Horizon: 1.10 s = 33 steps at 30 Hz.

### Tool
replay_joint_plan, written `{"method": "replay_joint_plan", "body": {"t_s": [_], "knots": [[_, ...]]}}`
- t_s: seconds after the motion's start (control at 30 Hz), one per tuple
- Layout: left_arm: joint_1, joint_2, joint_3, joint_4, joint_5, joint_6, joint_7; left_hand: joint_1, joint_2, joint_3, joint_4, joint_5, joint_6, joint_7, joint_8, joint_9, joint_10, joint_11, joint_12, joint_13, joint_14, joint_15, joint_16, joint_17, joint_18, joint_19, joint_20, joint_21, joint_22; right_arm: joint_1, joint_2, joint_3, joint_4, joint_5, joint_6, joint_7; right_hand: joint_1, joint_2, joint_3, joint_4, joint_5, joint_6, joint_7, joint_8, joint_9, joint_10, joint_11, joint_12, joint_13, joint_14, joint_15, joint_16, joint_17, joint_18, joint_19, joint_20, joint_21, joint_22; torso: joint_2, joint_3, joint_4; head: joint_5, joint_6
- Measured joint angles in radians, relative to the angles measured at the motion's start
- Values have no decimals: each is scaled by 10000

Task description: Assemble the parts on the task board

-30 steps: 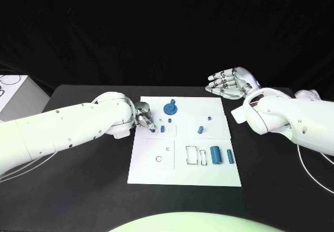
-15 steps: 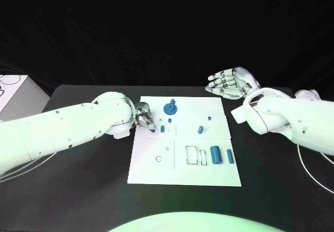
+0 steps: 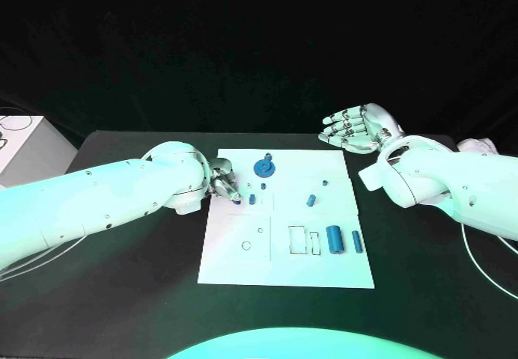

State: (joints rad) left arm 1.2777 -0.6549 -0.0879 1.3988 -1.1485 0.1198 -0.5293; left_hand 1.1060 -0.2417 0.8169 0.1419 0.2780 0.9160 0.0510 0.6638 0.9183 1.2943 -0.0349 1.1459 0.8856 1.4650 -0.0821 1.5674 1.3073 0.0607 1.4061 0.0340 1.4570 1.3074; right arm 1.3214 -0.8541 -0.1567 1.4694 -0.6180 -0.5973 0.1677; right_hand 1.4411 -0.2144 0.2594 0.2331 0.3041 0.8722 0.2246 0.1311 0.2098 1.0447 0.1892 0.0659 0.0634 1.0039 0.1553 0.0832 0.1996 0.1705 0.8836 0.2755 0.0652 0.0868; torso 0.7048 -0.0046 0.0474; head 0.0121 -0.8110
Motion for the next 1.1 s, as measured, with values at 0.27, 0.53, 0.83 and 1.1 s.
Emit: {"method": "replay_joint_plan", "body": {"t_s": [0.27, 0.53, 0.83, 1.1], "knots": [[-1, -1, 2, -12, 20, 1, 3, -131, 132, 59, 59, -84, 37, 36, -1, 3, 1, 1, 0, 0, 0, 0, 0, 0, 0, 0, 0, 0, 0, 0, -4, 0, 2, 0, 3, -5, 0, 0, 0, 0, 38, 1, 0, 0, 0, 36, -37, 0, 0, 0, 0, 0, -10, 0, 0, 0, 0, -12, 3, 5, 0, -11, 19], [-3, -3, -2, -47, 62, 0, 11, -876, 207, 4, 165, -234, 161, -15, -1, 135, 14, 14, 0, 0, 0, 1, 0, 0, -1, 0, 0, -41, 0, 0, -11, 0, 12, -8, 1, -14, -30, 30, -43, 12, 38, 25, -24, 0, -28, 36, -37, 0, 0, -56, 55, -117, -88, -1, -98, 17, 0, -103, 4, 5, -2, -18, 25], [-38, -5, -27, -98, 129, 25, -1, -1181, 218, -860, 747, -249, 494, -274, -20, 62, 14, 12, 1, 11, 0, 1, 0, 0, 0, 0, 0, -41, 0, 0, -21, 0, 18, -33, -4, -28, -41, 41, -86, 24, 38, 31, -30, -41, -41, 36, -37, 0, 0, -109, 108, -155, -159, -2, -216, 34, 0, -170, 4, 4, -3, -32, 35], [-35, 0, -24, -121, 163, 43, -3, -1181, 217, -1155, 879, -249, 494, -274, -21, 61, 13, 12, 1, 11, 0, 1, 0, 0, 0, 0, 0, -41, 0, 0, -28, 0, 22, -50, -2, -47, -41, 41, -138, 27, 38, 70, 2, -41, -65, 70, -3, 0, 0, -257, 143, -155, -223, -1, -342, 89, 0, -212, 4, 1, -2, -41, 22]]}}
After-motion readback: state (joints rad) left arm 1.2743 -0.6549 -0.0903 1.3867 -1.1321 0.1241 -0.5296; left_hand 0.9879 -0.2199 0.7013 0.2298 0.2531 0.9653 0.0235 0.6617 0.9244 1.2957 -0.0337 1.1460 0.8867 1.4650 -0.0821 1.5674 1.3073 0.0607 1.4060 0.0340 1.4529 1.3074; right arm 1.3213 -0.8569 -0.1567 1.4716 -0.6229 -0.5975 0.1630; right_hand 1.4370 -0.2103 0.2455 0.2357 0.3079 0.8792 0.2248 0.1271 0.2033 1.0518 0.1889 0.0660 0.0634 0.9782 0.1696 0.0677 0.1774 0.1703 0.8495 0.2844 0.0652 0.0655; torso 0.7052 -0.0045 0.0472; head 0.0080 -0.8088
